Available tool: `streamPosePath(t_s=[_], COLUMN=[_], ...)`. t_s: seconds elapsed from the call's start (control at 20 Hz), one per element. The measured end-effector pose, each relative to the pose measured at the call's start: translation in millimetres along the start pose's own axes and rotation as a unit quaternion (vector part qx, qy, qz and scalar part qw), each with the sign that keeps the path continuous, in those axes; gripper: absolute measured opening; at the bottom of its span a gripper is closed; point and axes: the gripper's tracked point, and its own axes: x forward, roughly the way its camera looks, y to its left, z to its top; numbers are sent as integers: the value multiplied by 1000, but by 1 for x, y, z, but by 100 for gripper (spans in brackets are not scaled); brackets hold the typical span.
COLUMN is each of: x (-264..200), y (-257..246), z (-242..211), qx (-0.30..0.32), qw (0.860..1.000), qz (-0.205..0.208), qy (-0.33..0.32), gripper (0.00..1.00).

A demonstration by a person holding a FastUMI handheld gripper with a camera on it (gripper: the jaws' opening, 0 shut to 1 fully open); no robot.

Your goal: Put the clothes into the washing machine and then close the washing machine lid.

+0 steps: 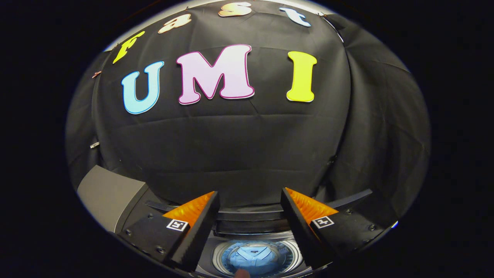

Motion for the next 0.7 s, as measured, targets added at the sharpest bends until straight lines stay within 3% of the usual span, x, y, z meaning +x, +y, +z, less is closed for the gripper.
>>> streamPosePath(t_s=[0.7], x=[-38], y=[0], z=[-24], qx=[0], qw=[999], qz=[-3], qy=[-43], gripper=[100])
